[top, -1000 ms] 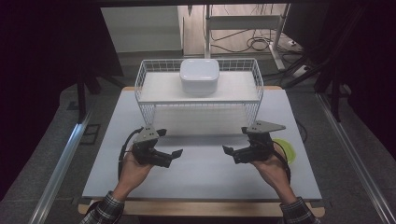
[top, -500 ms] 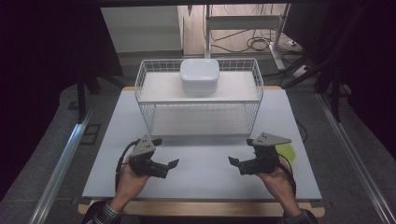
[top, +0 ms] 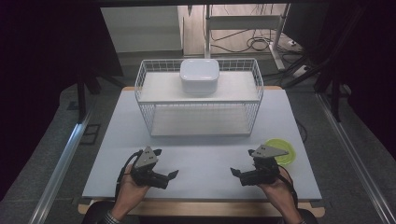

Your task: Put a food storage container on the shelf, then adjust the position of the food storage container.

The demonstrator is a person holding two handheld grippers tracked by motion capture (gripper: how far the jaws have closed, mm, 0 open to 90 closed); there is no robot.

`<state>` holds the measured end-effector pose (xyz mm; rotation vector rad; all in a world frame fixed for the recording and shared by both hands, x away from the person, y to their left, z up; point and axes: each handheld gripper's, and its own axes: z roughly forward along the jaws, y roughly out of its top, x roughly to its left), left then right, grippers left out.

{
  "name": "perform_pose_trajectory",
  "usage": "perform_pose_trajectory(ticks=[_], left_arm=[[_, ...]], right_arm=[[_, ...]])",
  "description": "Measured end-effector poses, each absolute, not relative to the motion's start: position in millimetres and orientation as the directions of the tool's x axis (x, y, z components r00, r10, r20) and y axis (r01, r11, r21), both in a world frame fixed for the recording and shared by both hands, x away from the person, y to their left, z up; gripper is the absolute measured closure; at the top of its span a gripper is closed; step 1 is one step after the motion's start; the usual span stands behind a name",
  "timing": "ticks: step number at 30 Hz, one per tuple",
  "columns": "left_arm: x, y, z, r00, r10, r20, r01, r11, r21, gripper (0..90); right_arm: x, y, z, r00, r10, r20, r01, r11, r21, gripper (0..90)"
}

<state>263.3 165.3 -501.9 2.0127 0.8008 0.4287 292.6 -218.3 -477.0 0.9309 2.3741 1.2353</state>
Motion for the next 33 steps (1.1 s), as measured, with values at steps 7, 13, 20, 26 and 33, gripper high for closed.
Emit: perform_pose_trajectory(ticks=[7,13,20,26,33], left_arm=[[261,166,-508,0.725,0.689,0.002,0.379,-0.401,0.834,1.9],[262,169,-509,0.719,0.695,0.0,0.383,-0.396,0.835,1.9],[264,170,-511,0.717,0.697,-0.007,0.39,-0.393,0.832,1.9],[264,170,-512,0.717,0.697,-0.01,0.393,-0.393,0.831,2.0],[265,171,-513,0.717,0.697,-0.015,0.397,-0.391,0.83,2.1]], right_arm=[[293,-218,-487,-0.743,0.669,0.022,0.426,0.447,0.787,3.3],[295,-221,-485,-0.712,0.702,0.026,0.451,0.428,0.783,2.6],[300,-228,-481,-0.664,0.746,0.05,0.493,0.386,0.78,2.7],[301,-245,-468,-0.605,0.796,0.018,0.479,0.346,0.807,23.5],[304,-271,-459,-0.536,0.844,-0.018,0.481,0.324,0.815,50.3]])
